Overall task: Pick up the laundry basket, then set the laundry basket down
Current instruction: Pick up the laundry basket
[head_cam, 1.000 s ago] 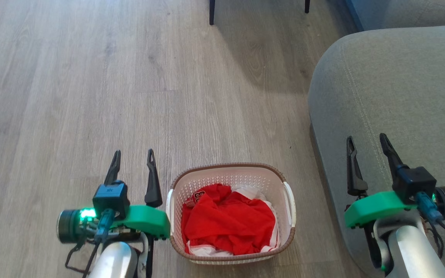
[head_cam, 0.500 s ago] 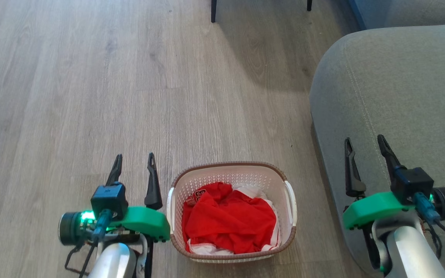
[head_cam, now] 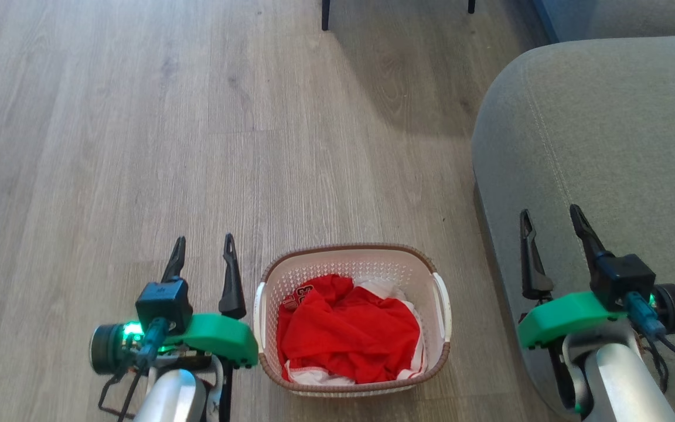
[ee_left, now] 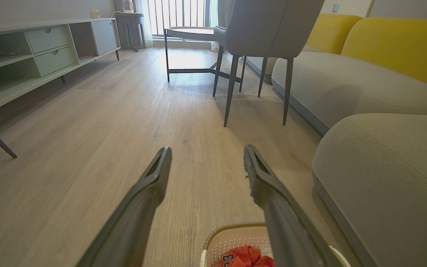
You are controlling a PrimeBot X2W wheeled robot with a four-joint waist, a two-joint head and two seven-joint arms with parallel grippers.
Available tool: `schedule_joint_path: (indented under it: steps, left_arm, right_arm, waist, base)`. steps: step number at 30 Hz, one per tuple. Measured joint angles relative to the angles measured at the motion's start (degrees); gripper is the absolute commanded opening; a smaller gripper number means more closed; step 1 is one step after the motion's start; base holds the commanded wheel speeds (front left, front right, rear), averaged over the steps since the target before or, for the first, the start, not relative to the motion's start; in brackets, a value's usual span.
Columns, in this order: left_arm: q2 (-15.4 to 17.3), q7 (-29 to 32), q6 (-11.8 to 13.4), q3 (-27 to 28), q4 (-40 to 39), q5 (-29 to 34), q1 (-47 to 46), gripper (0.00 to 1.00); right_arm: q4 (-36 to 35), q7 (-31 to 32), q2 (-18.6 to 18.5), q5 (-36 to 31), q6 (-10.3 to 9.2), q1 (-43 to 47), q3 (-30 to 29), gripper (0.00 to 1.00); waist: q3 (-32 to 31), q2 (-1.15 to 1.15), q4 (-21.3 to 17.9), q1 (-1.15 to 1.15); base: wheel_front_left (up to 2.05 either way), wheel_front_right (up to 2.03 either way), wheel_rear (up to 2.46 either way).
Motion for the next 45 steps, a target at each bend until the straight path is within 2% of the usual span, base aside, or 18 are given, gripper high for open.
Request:
schedule_joint_path:
  steps: [13,21,25,33,36,41,45]
  left_arm:
    - [0.00,0.00,0.57,-1.34,0.20,-0.76,-0.57,1.00]
    - [-0.07,0.00,0.57,-2.08,5.95,-4.32,-3.32,1.00]
    - [-0.16,0.00,-0.87,-2.34,11.09,-7.82,-6.25,1.00]
    - [-0.44,0.00,-3.56,-4.08,18.59,-8.24,-14.72,1.00]
    - [-0.53,0.00,-3.66,-5.59,21.60,-8.18,-18.36,1.00]
    - [-0.68,0.00,-4.58,-7.69,27.35,-10.78,-24.48,1.00]
    - [-0.84,0.00,-5.12,-9.82,33.50,-12.18,-30.31,1.00]
  right_arm:
    - [0.05,0.00,-0.21,0.23,0.00,-0.42,0.00,1.00]
    - [4.27,0.00,-1.13,1.63,0.00,-4.53,0.53,1.00]
    - [6.65,0.00,-2.22,2.14,0.00,-6.99,1.46,1.00]
    - [16.01,0.00,-3.18,6.14,0.00,-13.88,3.30,1.00]
    - [19.69,0.00,-4.05,7.44,0.00,-18.01,4.48,1.00]
    - [26.06,0.00,-5.30,7.98,0.00,-24.45,8.34,1.00]
    - [33.17,0.00,-5.42,11.50,0.00,-30.12,11.22,1.00]
  waist:
    - [2.66,0.00,0.21,0.00]
    - [6.81,0.00,0.15,0.00]
    - [9.69,0.00,0.33,0.00]
    - [17.36,0.00,0.59,0.01]
    - [20.91,0.00,0.66,0.01]
    - [27.32,0.00,0.99,0.02]
    - [33.08,0.00,1.18,0.02]
  base:
    - [0.00,0.00,0.00]
    - [0.00,0.00,0.00]
    - [0.00,0.00,0.00]
    - [0.00,0.00,0.00]
    - [0.00,0.00,0.00]
    - [0.00,0.00,0.00]
    - [0.00,0.00,0.00]
